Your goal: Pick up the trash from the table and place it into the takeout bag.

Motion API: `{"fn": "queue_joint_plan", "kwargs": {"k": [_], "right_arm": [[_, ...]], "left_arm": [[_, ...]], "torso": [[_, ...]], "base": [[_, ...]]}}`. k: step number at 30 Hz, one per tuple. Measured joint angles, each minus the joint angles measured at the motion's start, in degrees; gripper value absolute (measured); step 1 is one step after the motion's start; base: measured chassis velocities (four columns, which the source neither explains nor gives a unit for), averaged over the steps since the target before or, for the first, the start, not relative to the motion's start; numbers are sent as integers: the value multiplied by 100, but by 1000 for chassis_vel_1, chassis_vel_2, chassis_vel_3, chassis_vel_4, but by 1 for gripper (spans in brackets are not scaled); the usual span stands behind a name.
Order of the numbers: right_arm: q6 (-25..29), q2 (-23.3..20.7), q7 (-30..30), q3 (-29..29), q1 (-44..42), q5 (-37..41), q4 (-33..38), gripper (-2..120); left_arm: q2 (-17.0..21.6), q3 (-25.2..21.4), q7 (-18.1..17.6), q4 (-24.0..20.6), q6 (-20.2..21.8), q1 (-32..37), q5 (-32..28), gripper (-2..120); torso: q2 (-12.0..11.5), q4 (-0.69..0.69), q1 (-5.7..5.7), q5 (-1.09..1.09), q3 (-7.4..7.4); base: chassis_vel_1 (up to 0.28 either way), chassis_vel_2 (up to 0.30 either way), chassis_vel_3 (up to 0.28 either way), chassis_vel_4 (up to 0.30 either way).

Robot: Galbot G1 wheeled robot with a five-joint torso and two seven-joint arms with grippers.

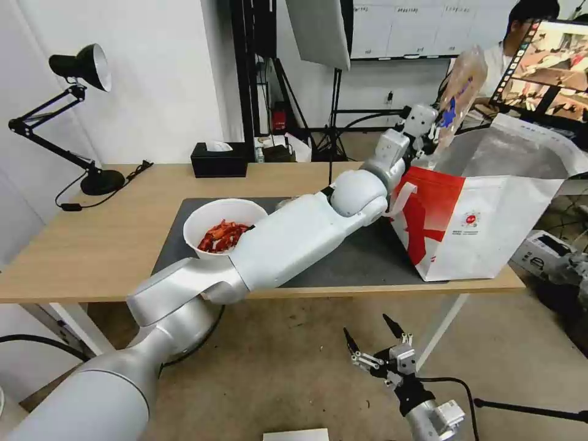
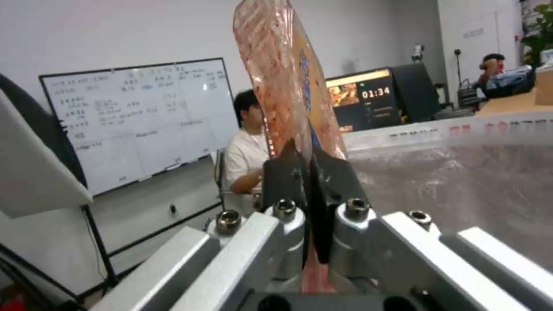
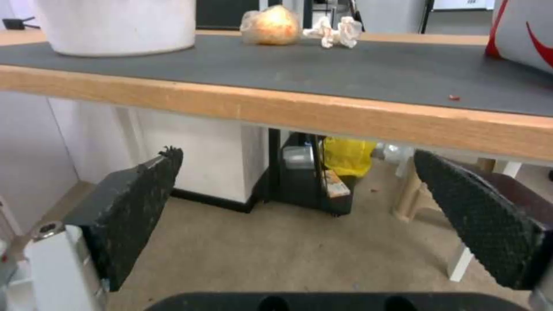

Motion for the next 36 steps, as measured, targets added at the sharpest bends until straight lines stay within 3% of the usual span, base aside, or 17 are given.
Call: {"fn": "queue_joint_plan", "kwargs": {"k": [7, 10, 13, 15, 16, 19, 23, 30, 31, 34, 36], "right_arm": [[-18, -10, -4, 0, 42, 1, -38, 100], [-36, -13, -5, -4, 67, 2, -55, 100], [-42, -14, -5, -7, 74, 3, -56, 100], [-55, -14, -6, -15, 89, 5, -57, 100], [-55, -14, -6, -15, 89, 5, -57, 100], [-97, -29, -8, -16, 106, 16, -29, 100], [-123, -50, -9, -17, 118, 29, 16, 100], [-134, -74, -10, 24, 63, 39, 170, 100], [-134, -74, -10, 24, 63, 39, 170, 100], [-134, -75, -8, 23, 62, 36, 226, 100], [-134, -73, -5, 21, 64, 34, 242, 100]], "left_arm": [[51, 9, 132, -132, -27, 31, -268, 7], [122, 32, 221, -265, -20, 15, -517, 23], [131, 33, 222, -285, -10, 14, -587, 28], [131, 20, 208, -295, 0, 14, -675, 42], [131, 20, 208, -295, 0, 14, -675, 42], [175, -55, 55, -441, 24, 11, -827, 56], [312, -136, -54, -642, 115, -3, -908, 67], [1169, -400, -354, -1402, 176, 134, -814, 96], [1169, -400, -354, -1402, 176, 134, -814, 96], [1843, -514, -420, -1805, 127, 402, -823, 100], [2023, -567, -425, -1916, 79, 526, -803, 100]], "torso": [[0, -1, 0, 0, 0], [0, 0, 0, -1, 0], [0, 0, 0, 0, 0], [0, -1, 0, 0, 0], [0, -1, 0, 0, 0], [0, -1, 0, -1, 0], [0, -2, 0, -1, -1], [0, -1, 0, -2, 0], [0, -1, 0, -2, 0], [0, 0, 0, -3, 0], [0, 0, 0, -3, 0]], "base": [[0, 0, 0, 0], [0, 0, 0, 0], [0, 0, 0, 0], [0, 0, 0, 0], [0, 0, 0, 0], [0, 0, 0, 0], [0, 0, 0, 0], [0, 0, 0, 0], [0, 0, 0, 0], [0, 0, 0, 0], [0, 0, 0, 0]]}}
